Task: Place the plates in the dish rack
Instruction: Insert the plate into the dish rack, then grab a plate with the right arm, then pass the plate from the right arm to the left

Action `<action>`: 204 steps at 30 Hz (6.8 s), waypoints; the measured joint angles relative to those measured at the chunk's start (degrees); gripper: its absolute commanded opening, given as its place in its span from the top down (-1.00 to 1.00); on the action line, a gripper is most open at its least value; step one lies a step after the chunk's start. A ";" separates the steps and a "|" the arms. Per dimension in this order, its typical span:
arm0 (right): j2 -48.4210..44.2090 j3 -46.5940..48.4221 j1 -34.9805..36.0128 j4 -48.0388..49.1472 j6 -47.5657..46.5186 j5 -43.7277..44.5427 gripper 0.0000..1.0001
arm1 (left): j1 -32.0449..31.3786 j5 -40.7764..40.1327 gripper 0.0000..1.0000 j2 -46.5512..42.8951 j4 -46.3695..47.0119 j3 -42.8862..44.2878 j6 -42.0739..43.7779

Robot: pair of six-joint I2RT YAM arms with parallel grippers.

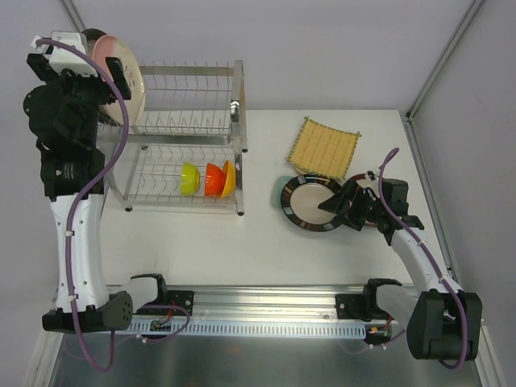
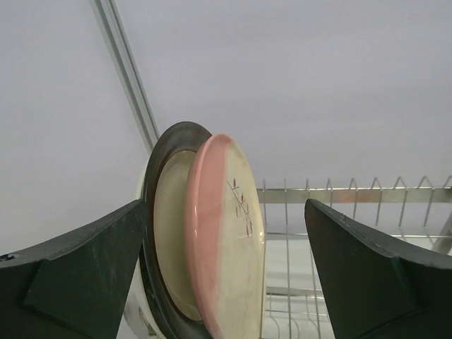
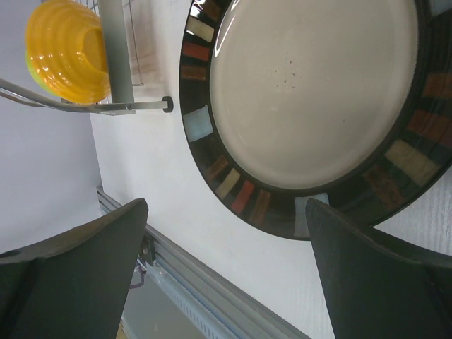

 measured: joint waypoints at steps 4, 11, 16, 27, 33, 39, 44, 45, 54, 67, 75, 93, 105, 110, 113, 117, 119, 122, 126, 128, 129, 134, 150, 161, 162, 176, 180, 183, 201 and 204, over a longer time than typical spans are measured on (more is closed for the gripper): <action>-0.13 0.00 0.00 -0.13 -0.04 0.24 -0.99 | 0.00 1.64 -0.94 -4.37 0.02 -2.03 -3.43; -1.03 0.00 0.02 -1.36 -0.52 1.03 -0.99 | 0.00 5.60 -0.97 -14.84 -0.61 -8.07 -10.23; -2.03 0.55 0.07 -2.86 -1.29 2.19 -0.99 | 0.00 8.98 -0.98 -22.58 -1.55 -13.73 -15.06; -3.41 1.33 0.26 -5.16 -2.23 5.25 -0.97 | -0.48 20.87 -0.98 -38.77 -4.48 -34.27 -29.20; -3.87 1.33 0.52 -7.34 -1.99 10.56 -0.94 | -1.29 23.87 -0.98 -47.91 -8.90 -46.64 -32.72; -6.10 1.27 0.57 -9.07 -0.28 19.34 -0.91 | -2.80 22.86 -0.98 -54.95 -12.28 -55.58 -32.74; -5.62 -0.28 0.59 -7.91 2.01 22.71 -0.79 | -3.54 20.83 -0.98 -55.98 -13.60 -60.96 -32.61; -5.20 -0.70 0.59 -7.61 2.47 22.95 -0.78 | -3.58 20.37 -0.98 -56.13 -13.86 -61.77 -32.48; 1.01 -3.39 0.61 -0.83 6.75 23.17 -0.54 | -4.68 17.40 -0.98 -57.90 -14.01 -67.80 -31.91; 9.51 -5.27 0.61 10.36 12.22 21.03 -0.29 | -4.70 17.64 -0.98 -57.27 -14.14 -68.67 -32.39; 11.91 -5.27 0.61 13.11 12.48 20.63 0.01 | -4.70 24.90 -0.98 -50.82 -13.38 -68.70 -33.68; 7.39 -6.45 0.46 16.17 15.04 17.79 0.99 | -4.70 33.48 -0.98 -50.21 -12.35 -67.87 -41.35; 0.07 -6.27 0.46 8.92 12.00 17.53 0.99 | -8.83 35.54 -0.98 -48.46 -8.07 -66.71 -48.35; -1.25 -5.40 0.46 6.75 10.16 15.87 0.99 | -17.64 31.67 -0.98 -45.13 -5.64 -66.18 -50.77; -1.90 -5.05 0.46 5.57 8.90 14.27 0.99 | -23.87 27.96 -0.98 -41.99 -3.30 -65.70 -52.11; -2.93 -4.81 0.46 4.04 7.56 12.22 0.99 | -31.45 21.90 -0.98 -36.63 -0.70 -64.76 -53.31; -3.61 -4.59 0.46 3.34 7.15 11.13 0.99 | -34.64 18.75 -0.99 -34.16 0.37 -64.02 -53.55; -4.26 -3.87 0.46 3.30 6.71 8.90 0.99 | -38.93 14.03 -0.98 -31.06 1.88 -62.95 -54.03; -4.66 -2.62 0.48 3.91 6.64 5.18 0.99 | -44.65 8.04 -0.98 -27.06 4.68 -61.83 -55.01; -4.85 -2.27 0.57 4.81 6.71 2.97 0.99 | -47.08 5.27 -0.98 -25.18 5.73 -61.55 -55.30; -4.96 -2.21 0.66 5.44 6.73 1.88 0.99 | -48.28 3.85 -0.98 -24.09 6.14 -61.48 -55.63; -5.49 -2.16 2.01 10.21 8.44 -3.10 0.99 | -53.53 -4.13 -0.94 -20.09 6.93 -60.70 -57.75; -6.40 -2.64 6.97 29.24 16.83 -13.70 0.99 | -61.20 -18.99 -0.44 -12.90 9.14 -56.52 -61.51; -6.38 -3.67 7.41 32.87 18.86 -14.88 0.99 | -61.68 -19.54 -0.05 -12.90 13.79 -56.89 -62.40; -6.38 -3.67 7.43 33.00 18.93 -14.93 0.99 | -61.68 -19.50 0.03 -12.87 14.16 -56.92 -62.38; -6.43 -4.31 7.39 32.81 18.84 -14.93 0.88 | -62.07 -17.27 1.00 -15.67 20.70 -60.19 -62.03; -6.60 -4.31 7.58 31.15 17.57 -15.30 0.67 | -62.40 -17.05 1.00 -16.74 20.98 -61.33 -60.83; -6.64 -4.31 7.91 28.89 15.37 -15.06 0.30 | -62.42 -16.72 1.00 -17.27 20.94 -61.64 -58.34; -7.63 0.85 7.89 8.72 2.69 -5.64 -0.99 | -62.42 -12.41 1.00 -17.97 13.16 -58.77 -37.03; -8.39 1.86 7.85 5.46 1.33 -2.49 -0.99 | -62.42 -12.07 1.00 -19.37 12.74 -57.57 -33.73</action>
